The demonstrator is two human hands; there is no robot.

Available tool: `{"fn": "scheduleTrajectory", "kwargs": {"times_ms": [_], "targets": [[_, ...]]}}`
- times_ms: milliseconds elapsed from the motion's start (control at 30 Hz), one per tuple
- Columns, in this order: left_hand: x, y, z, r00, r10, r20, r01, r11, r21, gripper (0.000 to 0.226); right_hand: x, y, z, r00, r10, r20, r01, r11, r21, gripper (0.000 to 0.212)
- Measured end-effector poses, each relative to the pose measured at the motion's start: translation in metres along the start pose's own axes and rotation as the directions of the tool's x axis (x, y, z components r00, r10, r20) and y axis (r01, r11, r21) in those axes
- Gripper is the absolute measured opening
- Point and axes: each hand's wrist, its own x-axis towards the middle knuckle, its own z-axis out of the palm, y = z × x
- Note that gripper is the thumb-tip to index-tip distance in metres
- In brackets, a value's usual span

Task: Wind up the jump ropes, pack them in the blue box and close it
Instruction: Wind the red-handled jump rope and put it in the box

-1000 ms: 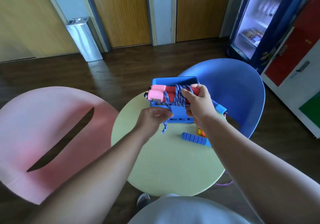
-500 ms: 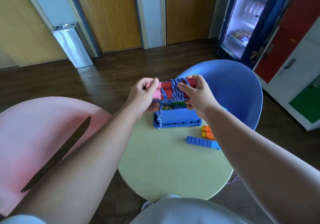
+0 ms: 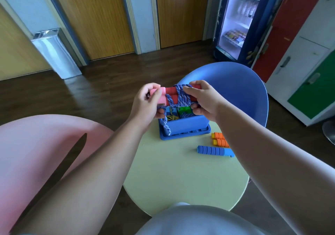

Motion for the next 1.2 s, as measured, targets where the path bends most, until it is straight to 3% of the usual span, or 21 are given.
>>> {"fn": "scheduleTrajectory", "kwargs": {"times_ms": [167,300,400,467,600,733,833,1000,1200], "targets": [[0.021,0.001,-0.015,0.993,-0.109,-0.041,0.102,0.986,-0.132,0.007,-0.002,-0.002,0.001,0.992,-0.075,0.103,0.073,0.997,0.023,0.041],[0.035,0.004,-0.024,0.985,-0.171,-0.014,0.163,0.960,-0.226,0.008,0.004,0.019,0.006,0.997,0.008,-0.075,0.006,0.981,0.195,0.047],[0.040,0.011,-0.025,0.973,-0.230,0.017,0.225,0.930,-0.289,0.008,0.004,0.047,0.028,0.987,0.063,-0.147,-0.045,0.992,0.122,0.029],[0.043,0.015,-0.025,0.963,-0.266,0.043,0.267,0.915,-0.303,0.009,0.001,0.061,0.046,0.994,0.020,-0.112,-0.020,1.000,0.001,0.009],[0.046,0.015,-0.028,0.949,-0.296,0.109,0.315,0.897,-0.309,0.008,-0.005,0.071,0.078,0.999,-0.047,0.019,0.049,0.994,-0.101,0.031],[0.045,0.009,-0.031,0.936,-0.328,0.130,0.352,0.882,-0.312,0.009,-0.006,0.079,0.092,0.997,-0.029,0.069,0.032,0.998,-0.050,0.023],[0.044,0.004,-0.035,0.930,-0.347,0.119,0.367,0.876,-0.312,0.006,-0.006,0.084,0.088,1.000,0.007,0.007,-0.008,0.992,0.128,0.027],[0.046,-0.001,-0.049,0.951,-0.298,0.083,0.309,0.918,-0.250,0.015,-0.014,0.082,0.054,1.000,-0.020,-0.010,0.022,0.963,0.269,0.009],[0.035,-0.006,-0.044,0.969,-0.241,0.047,0.245,0.941,-0.234,0.011,-0.016,0.061,0.020,0.986,-0.064,-0.156,0.093,0.978,0.188,0.021]]}}
